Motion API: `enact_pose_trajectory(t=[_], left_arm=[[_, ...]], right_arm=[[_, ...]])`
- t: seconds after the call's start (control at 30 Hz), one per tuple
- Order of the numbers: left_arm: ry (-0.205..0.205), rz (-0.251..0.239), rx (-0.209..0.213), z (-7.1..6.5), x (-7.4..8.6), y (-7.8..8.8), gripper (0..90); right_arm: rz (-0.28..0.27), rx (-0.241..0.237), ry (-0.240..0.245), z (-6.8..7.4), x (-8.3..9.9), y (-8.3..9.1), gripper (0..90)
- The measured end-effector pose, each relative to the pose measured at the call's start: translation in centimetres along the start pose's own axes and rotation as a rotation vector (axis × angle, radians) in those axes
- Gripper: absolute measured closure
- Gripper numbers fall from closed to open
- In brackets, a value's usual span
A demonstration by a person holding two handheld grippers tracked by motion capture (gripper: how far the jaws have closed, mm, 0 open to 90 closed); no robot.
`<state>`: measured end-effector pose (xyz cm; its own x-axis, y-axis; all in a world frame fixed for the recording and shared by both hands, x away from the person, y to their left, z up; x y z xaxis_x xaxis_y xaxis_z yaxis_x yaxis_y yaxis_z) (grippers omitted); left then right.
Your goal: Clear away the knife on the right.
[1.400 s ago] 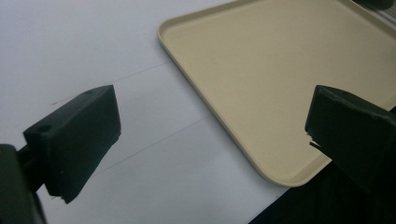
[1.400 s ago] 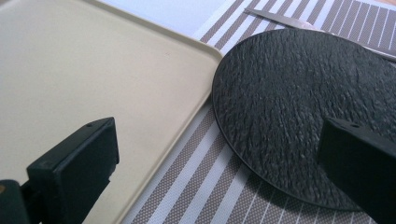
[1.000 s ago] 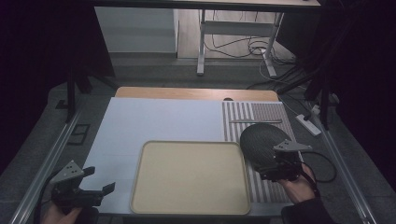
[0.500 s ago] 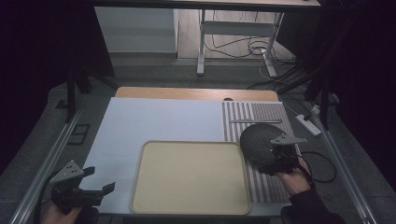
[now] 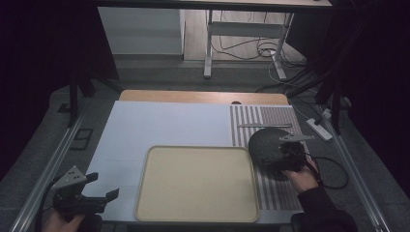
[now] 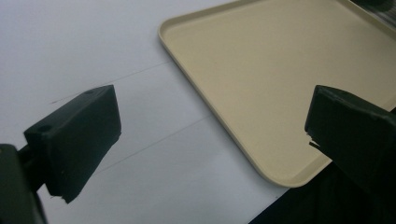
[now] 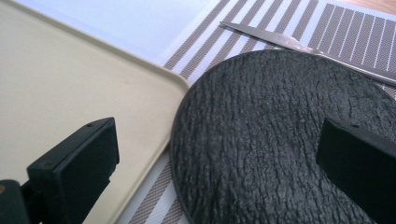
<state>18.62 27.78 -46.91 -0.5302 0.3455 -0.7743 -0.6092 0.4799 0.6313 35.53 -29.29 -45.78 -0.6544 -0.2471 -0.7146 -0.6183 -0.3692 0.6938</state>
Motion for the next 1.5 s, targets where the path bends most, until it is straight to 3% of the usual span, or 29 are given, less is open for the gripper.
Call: enact_pose_trajectory(t=[0.3,0.73,1.5], left_arm=[[0.001,0.0,0.0,0.0,0.0,0.0,3.1],[0.0,0.001,0.0,0.0,0.0,0.0,3.1],[-0.001,0.005,0.002,0.0,0.0,0.0,3.1]], right_arm=[[0.043,0.028,-0.004,-0.7,-1.0,-1.6,0.0],[0.086,0.058,-0.051,-2.4,-2.3,-3.5,0.0],[0.16,0.128,-0.055,-5.0,-5.1,-7.6,0.0]])
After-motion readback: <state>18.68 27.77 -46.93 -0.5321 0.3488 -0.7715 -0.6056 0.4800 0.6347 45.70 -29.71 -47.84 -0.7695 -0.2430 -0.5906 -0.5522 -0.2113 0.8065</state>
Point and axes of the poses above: each handheld gripper's, and its own axes: y roughly backward along the jaws, x roughly out of its underside, z roughly to its left, the point moved 1 cm from there along -y, roughly forward along the jaws, and after that the axes turned 9 degrees about -y, right-handed, at the moved point
